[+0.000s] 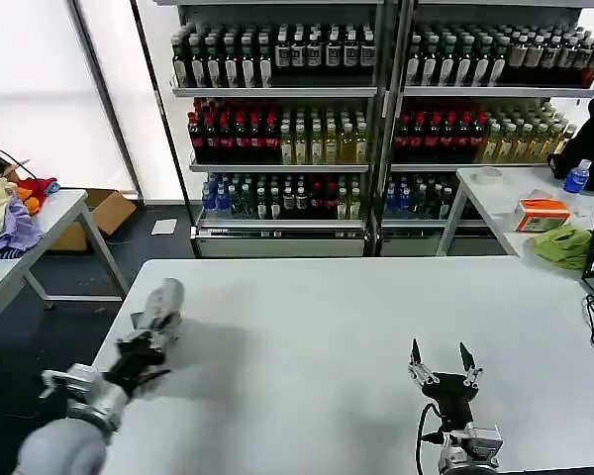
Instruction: Fold and organize the clothes.
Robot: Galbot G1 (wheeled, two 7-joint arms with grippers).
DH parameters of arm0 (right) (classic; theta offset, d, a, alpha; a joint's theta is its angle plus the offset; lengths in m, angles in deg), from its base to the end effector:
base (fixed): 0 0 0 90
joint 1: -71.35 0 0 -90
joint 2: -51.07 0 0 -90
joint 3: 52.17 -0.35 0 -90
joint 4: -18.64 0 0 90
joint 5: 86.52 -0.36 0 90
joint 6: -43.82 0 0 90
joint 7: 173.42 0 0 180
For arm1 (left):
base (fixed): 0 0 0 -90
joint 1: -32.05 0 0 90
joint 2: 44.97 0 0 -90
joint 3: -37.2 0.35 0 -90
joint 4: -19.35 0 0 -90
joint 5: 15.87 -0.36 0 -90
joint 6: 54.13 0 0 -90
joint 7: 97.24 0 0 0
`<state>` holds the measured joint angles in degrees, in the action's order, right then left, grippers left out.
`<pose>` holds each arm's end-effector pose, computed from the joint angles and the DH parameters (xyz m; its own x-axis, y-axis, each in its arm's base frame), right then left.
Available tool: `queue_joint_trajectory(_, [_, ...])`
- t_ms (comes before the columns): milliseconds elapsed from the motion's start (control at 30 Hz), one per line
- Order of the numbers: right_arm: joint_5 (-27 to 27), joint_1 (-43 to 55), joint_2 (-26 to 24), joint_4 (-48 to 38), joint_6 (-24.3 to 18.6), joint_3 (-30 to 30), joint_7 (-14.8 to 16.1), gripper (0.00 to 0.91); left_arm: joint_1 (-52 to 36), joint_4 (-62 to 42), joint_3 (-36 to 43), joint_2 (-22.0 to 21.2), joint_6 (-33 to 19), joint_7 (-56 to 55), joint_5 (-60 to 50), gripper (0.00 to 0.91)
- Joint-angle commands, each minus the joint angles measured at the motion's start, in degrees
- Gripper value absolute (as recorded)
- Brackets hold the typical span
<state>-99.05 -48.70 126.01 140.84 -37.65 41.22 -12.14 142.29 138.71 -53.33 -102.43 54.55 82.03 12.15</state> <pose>0.1844 -0.0237 -0.2885 -0.9810 0.1369 0.1372 0.1350 0.9906 -0.0227 0.2443 0.0958 -0.2443 -0.9464 0.2243 0.2324 0.2417 0.9691 0.0488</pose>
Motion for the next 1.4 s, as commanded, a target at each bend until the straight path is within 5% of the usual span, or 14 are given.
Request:
queue_joint_trajectory(33, [3.5,-3.99,3.68,1.2,-0.18,-1.57,0.18,0.907,-15.78,-5.19,34.26,-15.15,1.31,-5.92,-9.58,0.0])
queue_joint_trajectory(167, [4.62,-4.5,4.79,1.76,-0.15,-1.24,0.06,0.907,-18.71,-13.31,34.47,-15.55,0.16,-5.49,-11.15,0.0])
queue_joint_trajectory(433, [6.13,-4.46,5.3,0.81,-0.48,-0.13,0.15,0.907,-18.19,-12.58,33.16,-14.47,0.91,-5.35,-8.82,0.0])
queue_joint_trajectory(467, [6.21,-4.08,5.25,0.65,-0.33,0.13,0.2,0.907,-18.07,-12.15,32.91,-14.5,0.94,-5.36,-8.16,0.06])
queue_joint_trajectory(500, [6.2,-3.94,5.22,0.62,-0.25,0.21,0.19,0.907,-18.01,-11.91,32.81,-14.5,0.79,-5.33,-7.51,0.383])
queue_joint_trajectory(533, [6.2,-3.64,5.17,0.51,-0.13,0.34,0.22,0.907,-17.95,-11.57,32.7,-14.54,0.34,-5.4,-6.29,0.907])
queue_joint_trajectory(833, [4.26,-0.62,4.58,-1.49,3.16,2.4,0.92,0.907,-17.49,-7.46,30.72,-14.37,-4.52,-4.33,3.9,0.907])
queue_joint_trajectory(967, [-1.69,1.42,3.75,-1.63,5.3,4.25,1.03,0.907,-16.39,-6.2,27.54,-12.37,-3.52,-4.92,2.11,0.907])
queue_joint_trajectory(1233, [-21.81,13.2,-0.77,-3.59,12.07,8.88,-2.65,0.907,-11.66,-4.26,18.42,-2.71,3.19,-2.12,-12.7,0.907])
queue_joint_trajectory(1400, [-26.78,19.16,-1.84,-8.57,13.74,12.65,-3.78,0.907,-10.79,-6.24,12.85,1.02,3.81,-0.93,-14.69,0.907])
